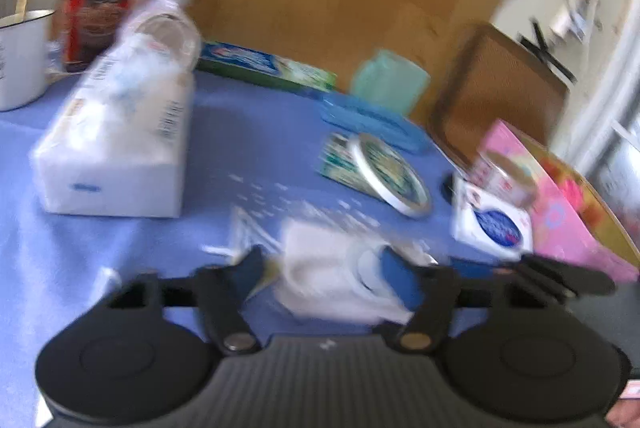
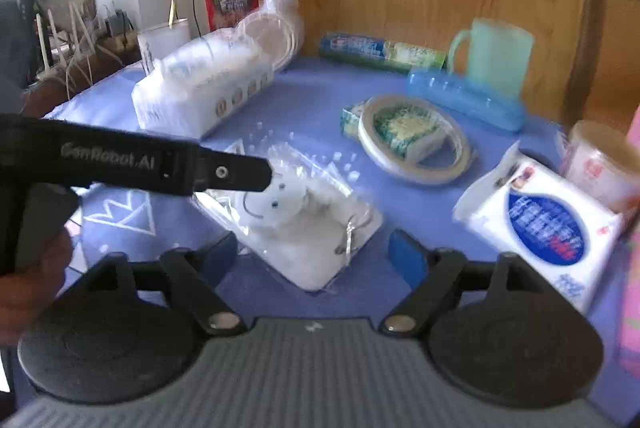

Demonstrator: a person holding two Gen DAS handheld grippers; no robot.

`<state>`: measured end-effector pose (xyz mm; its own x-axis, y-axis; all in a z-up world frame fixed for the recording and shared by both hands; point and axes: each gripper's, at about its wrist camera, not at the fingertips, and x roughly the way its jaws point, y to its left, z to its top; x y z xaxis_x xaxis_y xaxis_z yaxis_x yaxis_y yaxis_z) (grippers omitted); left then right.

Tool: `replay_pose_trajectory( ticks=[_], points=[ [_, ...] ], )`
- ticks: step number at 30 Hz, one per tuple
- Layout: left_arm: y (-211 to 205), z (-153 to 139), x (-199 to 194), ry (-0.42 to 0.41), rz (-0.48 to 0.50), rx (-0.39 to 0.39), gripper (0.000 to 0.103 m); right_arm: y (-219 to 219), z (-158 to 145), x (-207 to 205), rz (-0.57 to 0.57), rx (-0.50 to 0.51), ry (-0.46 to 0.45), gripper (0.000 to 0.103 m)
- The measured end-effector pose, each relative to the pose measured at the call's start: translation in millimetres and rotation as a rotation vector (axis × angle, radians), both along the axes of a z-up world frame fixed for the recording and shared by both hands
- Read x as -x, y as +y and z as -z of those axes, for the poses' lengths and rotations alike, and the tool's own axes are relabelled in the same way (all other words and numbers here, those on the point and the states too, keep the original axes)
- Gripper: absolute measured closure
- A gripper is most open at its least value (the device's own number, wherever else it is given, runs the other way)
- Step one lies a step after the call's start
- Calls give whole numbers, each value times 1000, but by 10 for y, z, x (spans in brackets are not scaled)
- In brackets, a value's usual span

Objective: Organize soft objects
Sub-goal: 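Grasp the smiley-face packet with the left gripper, then lower the smiley-face packet into the pink tin and open the left gripper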

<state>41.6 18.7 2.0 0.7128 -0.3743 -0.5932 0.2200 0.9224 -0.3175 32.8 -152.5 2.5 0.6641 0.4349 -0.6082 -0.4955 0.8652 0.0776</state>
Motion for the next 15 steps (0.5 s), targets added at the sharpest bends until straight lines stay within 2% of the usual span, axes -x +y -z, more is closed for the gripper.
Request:
replay_pose_trajectory(
  ticks=[2,6,11,15],
  points=[
    [-94,-18,77,-2,9,-27,46,-22,-3,108,22,10,-24,31],
    [-264,-108,180,2,77,25,47,-229,-66,419,116,-18,-113,33],
    [-824,-492,320,-127,204,30,46,-577,-289,855,292,5,-334,33],
    [-1482,-755,277,-187,343,31,45,-1051,-430,989,454,16,-429,33]
  ],
)
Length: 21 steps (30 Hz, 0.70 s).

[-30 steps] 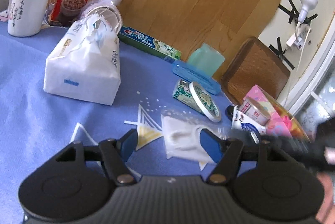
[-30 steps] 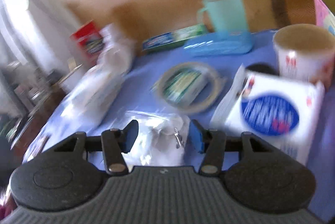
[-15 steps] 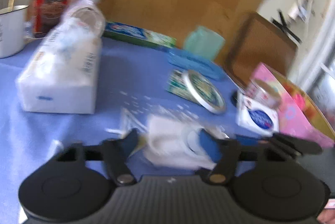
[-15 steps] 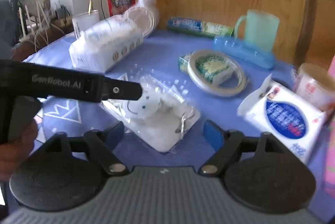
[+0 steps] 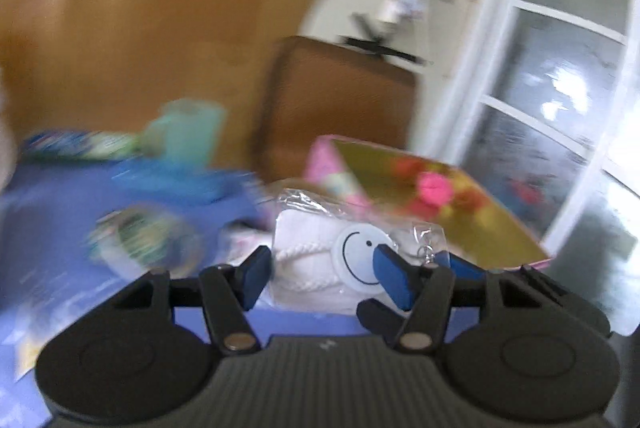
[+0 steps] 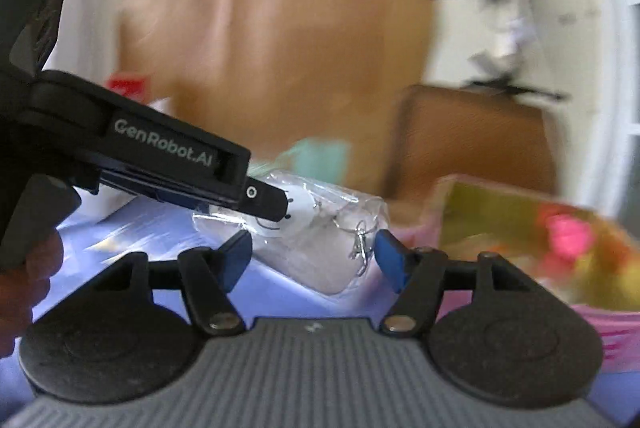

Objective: Organize soft objects
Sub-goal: 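Lower the smiley-face packet into the pink tin and open the left gripper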

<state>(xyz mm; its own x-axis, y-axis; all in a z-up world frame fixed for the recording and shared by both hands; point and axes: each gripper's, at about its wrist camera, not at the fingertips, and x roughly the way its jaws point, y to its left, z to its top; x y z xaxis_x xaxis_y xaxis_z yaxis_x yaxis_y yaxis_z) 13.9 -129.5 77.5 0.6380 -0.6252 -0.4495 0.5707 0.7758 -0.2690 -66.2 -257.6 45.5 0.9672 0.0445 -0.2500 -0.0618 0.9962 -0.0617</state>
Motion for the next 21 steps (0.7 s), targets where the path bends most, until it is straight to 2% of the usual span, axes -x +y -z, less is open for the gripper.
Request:
replay_pose_trajectory(
  ticks=[2,6,9,11,14,17,21],
  points=[
    [-362,-46,-30,-24,61,-17,45,-289,-15,15,74,-19,-10,33],
    [-1021,9,-125,-21,140,-51,46,-802,55,-49,188,-59,11,33],
    [-1361,108,-184,-9,161,-80,46,-1024,162,-165,297,-25,34,29],
    [-1452,135,-154,-26,142,-113,47,-1090,240,-201,380,-6,39,28],
    [-1362,139,-89,-59,130,-124,47,-1216,268,-90,397,-89,11,29],
    [-1040,102,-17,-77,95,-105,46,-1176,223,2,376,-123,-31,29],
    [-361,184,17,-68,-9,-87,46,-903,128,86,244,-141,-72,39]
  ],
)
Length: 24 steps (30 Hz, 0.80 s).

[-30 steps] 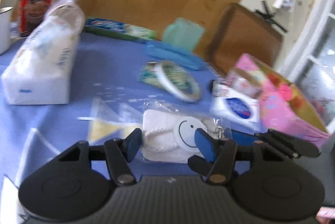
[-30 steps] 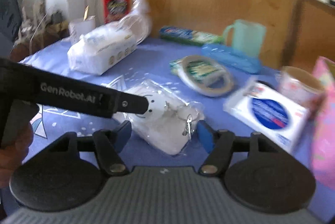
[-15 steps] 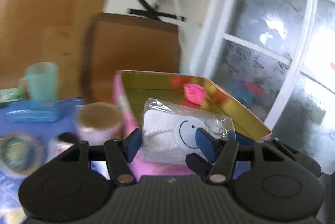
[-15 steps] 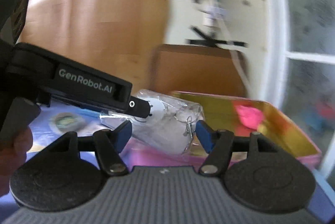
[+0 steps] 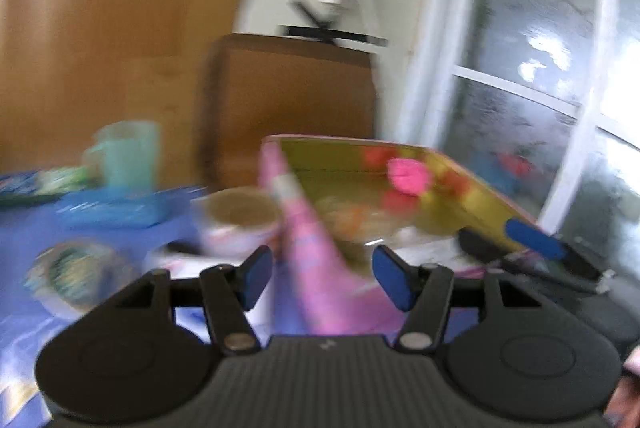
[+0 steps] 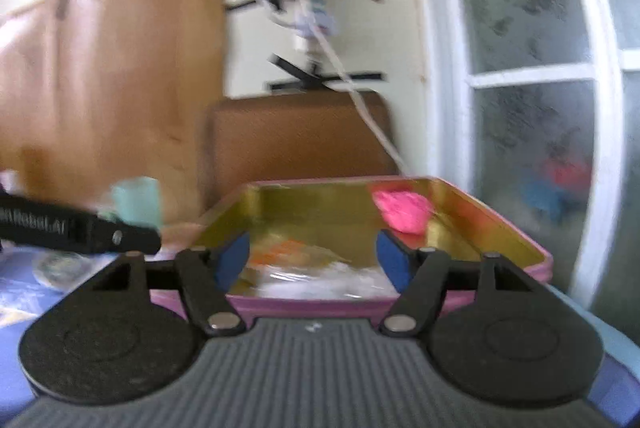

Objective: Organize soft objects
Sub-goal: 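Lower the smiley-face packet into the pink tin and open the left gripper, then move the left gripper back to the white wet-wipe pack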

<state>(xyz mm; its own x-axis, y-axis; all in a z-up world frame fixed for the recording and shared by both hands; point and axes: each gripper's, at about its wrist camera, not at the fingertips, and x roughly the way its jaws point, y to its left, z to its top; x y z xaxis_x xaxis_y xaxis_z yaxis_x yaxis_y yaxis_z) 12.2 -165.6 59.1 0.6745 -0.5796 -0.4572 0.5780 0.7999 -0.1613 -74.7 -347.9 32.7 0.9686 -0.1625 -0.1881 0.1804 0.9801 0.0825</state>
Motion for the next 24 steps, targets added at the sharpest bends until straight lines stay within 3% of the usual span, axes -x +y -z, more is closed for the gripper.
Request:
replay_pose_trajectory(
  ticks=[4,7,11,14,17,21,24],
  points=[
    [639,205,-72,42,-178,-35,46,433,-2,-156,-208,3,57,59],
    [989,374,-114,43,-312,-127,46,745,73,-376,-308,12,128,64],
    [1258,589,-172,68,-419,-222,46,1089,146,-740,-335,72,219,60],
    [1351,643,-228,96,-446,-203,42,1254,171,-1027,-345,116,258,51],
    [1311,662,-249,99,-445,-242,40,1369,189,-1339,-331,172,303,49],
    [1312,650,-236,102,-446,-233,40,1324,242,-1692,-324,127,378,47],
    [1294,659,-235,99,-448,-241,40,1286,324,-1748,-308,108,400,39]
  ],
)
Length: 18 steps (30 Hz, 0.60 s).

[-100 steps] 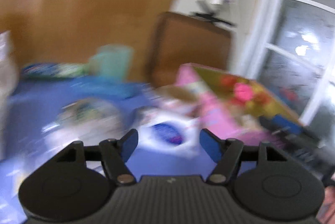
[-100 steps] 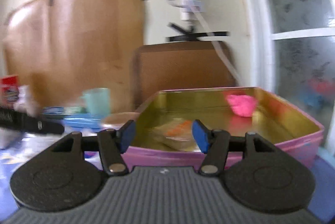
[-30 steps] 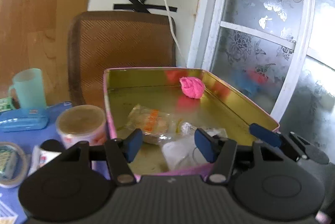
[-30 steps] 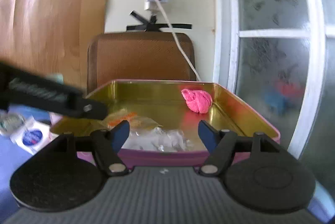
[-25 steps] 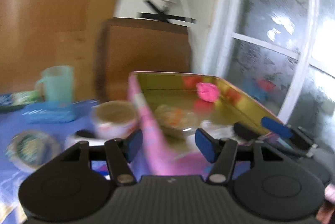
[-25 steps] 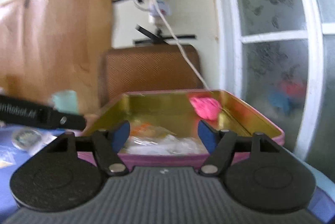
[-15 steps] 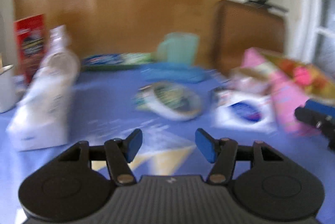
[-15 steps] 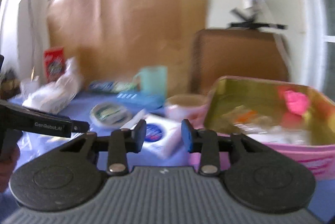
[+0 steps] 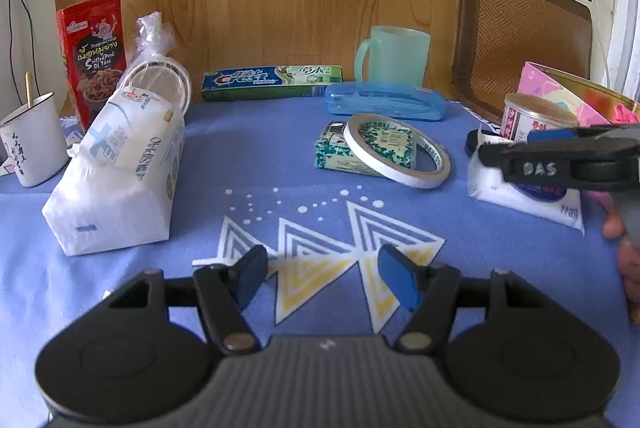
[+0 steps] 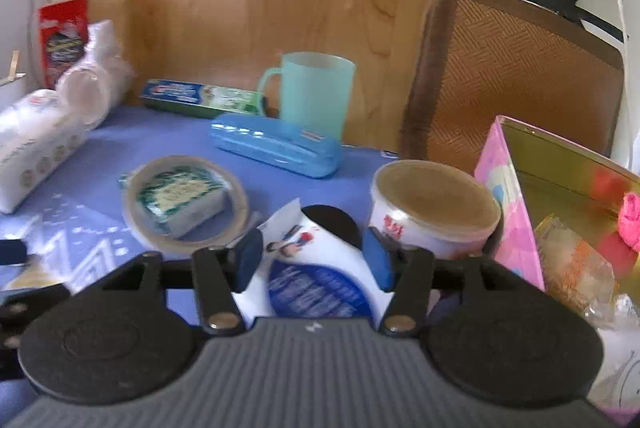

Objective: Organize soft objects
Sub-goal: 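Move the left gripper back to the white wet-wipe pack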

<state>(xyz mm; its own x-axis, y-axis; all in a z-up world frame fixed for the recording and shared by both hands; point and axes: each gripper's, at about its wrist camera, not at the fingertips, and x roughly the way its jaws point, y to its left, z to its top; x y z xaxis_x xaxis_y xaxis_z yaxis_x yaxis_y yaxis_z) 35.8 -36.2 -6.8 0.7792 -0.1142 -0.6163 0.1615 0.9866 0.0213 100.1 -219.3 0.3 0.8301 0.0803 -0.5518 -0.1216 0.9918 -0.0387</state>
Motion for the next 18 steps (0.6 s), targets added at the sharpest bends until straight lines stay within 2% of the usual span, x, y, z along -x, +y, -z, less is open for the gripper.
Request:
replay_pose_trajectory(
  ticks=[5,8,10,13,16,18],
  points=[
    [10,6,-6,1,-6,-1,38,-119,14,170,-16,-107,11,36],
    [19,8,-13,2,-12,-2,36,-105,4,430,-58,-127,15,37],
    [26,9,-19,3,-16,-2,34,-119,-4,646,-107,-177,25,37],
    [27,9,-22,5,-20,-4,33,-173,-21,964,-141,-232,-13,36],
    [25,13,-28,6,-29,-12,29,-266,-68,1175,-152,-279,-85,24],
    [26,14,-35,9,-38,-16,26,-282,-94,1240,-153,-294,-117,22]
  ],
)
